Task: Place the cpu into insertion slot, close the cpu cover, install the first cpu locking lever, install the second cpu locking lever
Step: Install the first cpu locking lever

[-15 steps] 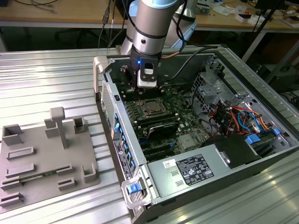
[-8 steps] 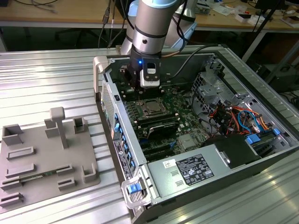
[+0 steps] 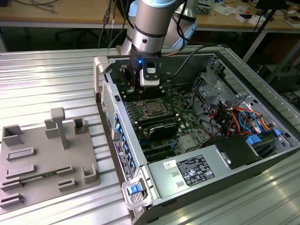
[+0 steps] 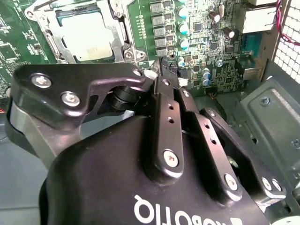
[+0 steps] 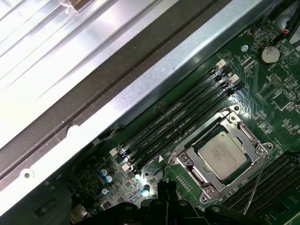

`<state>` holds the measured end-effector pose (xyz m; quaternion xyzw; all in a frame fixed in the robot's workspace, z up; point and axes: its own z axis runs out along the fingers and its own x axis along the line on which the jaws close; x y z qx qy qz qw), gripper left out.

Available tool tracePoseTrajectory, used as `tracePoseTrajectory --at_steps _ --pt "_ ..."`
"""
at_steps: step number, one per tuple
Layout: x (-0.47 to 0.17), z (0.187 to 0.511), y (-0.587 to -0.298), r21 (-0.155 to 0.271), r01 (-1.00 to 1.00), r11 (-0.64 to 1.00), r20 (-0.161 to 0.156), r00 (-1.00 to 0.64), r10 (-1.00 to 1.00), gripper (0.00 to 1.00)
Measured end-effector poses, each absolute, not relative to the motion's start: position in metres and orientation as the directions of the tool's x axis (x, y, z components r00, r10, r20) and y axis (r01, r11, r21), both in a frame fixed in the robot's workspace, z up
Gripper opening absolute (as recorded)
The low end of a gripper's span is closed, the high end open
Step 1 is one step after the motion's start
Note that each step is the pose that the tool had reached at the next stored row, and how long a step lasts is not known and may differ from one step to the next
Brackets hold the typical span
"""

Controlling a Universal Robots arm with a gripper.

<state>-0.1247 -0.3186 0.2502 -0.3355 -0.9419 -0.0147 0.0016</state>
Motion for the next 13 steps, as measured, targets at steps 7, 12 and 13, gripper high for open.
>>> tracePoseTrajectory --at_steps 7,12,13 --pt "-0.1248 0.249 -0.3166 0.027 0.564 0.825 0.014 -0.826 0.564 0.11" --pt "-0.1244 0.2476 -0.3122 0.029 0.555 0.831 0.015 -0.832 0.555 0.11" --pt "-0.1225 0.2474 -0.3112 0.029 0.549 0.835 0.015 -0.836 0.549 0.11"
